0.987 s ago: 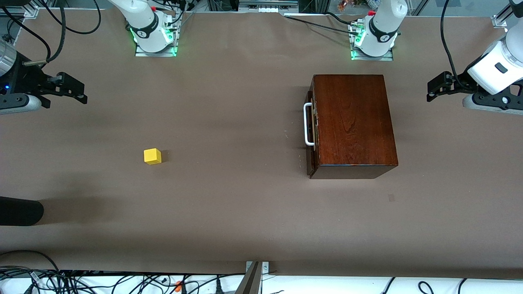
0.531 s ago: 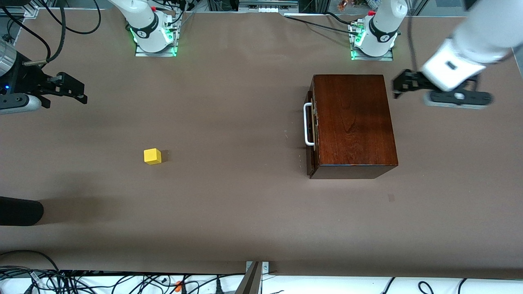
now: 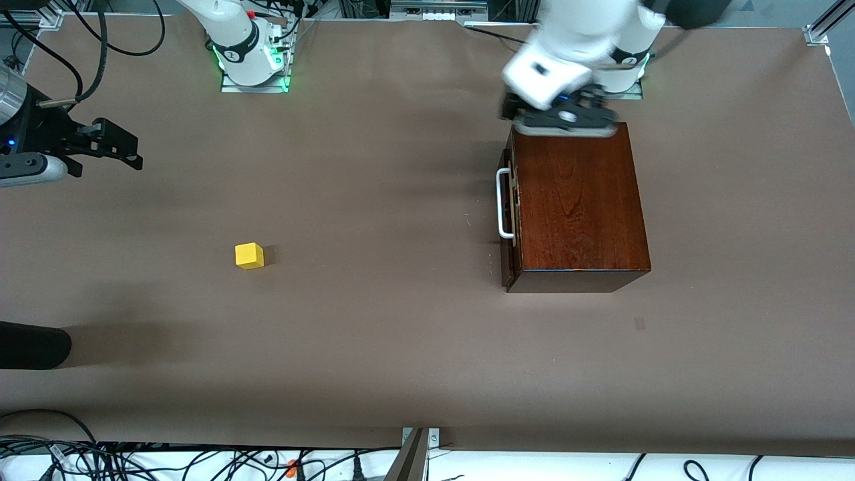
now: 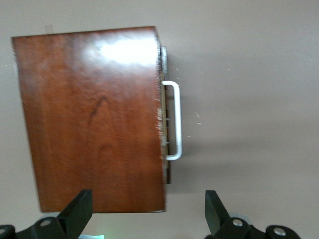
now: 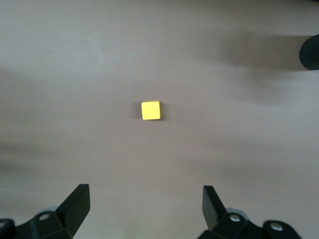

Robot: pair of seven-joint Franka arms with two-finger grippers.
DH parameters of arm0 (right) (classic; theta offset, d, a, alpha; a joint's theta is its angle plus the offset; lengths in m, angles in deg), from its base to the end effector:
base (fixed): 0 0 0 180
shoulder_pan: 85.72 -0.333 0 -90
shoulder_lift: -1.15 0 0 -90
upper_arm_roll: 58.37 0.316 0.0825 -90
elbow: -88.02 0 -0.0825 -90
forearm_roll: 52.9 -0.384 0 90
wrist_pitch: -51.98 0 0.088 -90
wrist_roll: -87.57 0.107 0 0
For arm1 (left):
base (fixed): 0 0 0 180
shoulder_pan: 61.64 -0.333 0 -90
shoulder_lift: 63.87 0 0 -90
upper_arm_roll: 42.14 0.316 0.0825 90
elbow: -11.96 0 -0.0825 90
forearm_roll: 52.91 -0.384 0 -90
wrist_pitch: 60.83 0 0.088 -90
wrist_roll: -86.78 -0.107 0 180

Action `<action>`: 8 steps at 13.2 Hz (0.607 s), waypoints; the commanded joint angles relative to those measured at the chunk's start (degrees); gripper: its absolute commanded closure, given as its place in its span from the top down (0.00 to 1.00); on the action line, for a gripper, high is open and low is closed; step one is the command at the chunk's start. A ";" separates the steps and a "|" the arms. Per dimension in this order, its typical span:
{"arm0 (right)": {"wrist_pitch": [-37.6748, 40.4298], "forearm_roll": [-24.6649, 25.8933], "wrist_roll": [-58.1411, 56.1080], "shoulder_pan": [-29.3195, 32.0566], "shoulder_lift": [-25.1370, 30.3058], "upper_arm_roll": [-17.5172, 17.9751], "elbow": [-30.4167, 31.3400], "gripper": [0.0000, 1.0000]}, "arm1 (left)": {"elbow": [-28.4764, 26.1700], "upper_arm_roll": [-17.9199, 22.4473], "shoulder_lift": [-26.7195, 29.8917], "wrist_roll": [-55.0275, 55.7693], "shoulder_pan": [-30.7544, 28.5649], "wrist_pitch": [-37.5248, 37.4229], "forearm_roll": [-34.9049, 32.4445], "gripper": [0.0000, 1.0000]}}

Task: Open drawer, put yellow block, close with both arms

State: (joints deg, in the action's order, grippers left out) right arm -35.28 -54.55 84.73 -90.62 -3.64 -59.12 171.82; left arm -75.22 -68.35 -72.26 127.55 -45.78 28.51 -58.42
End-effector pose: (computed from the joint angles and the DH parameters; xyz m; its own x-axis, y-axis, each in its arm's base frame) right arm 0.5742 0.0452 0.6240 0.9922 0.1230 -0.0218 0.1224 -0.9921 -0.0288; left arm 0.4571 -0.3745 0.5706 0.9985 -0.0227 -0.0504 -0.0269 -0.9960 -0.0848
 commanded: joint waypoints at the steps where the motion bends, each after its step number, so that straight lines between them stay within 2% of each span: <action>1: 0.25 -0.99 -0.33 0.41 -0.49 0.23 -1.53 1.00 | 4.29 -0.08 -7.59 7.12 7.06 -1.01 -6.43 1.00; 3: 0.25 -1.07 -0.33 0.41 -0.49 0.23 -1.53 1.00 | 4.29 -0.08 -12.07 8.88 8.57 -0.75 -9.60 1.00; 8: 0.42 -1.07 -0.24 0.32 -0.49 0.23 -1.27 1.00 | 3.06 0.01 -19.20 11.44 9.54 5.40 -15.84 1.00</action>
State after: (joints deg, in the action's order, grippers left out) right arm -35.38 -54.59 84.73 -90.61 -3.65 -59.12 171.76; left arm -74.22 -68.41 -88.71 138.06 -37.02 33.81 -71.18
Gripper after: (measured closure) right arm 0.000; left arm 0.000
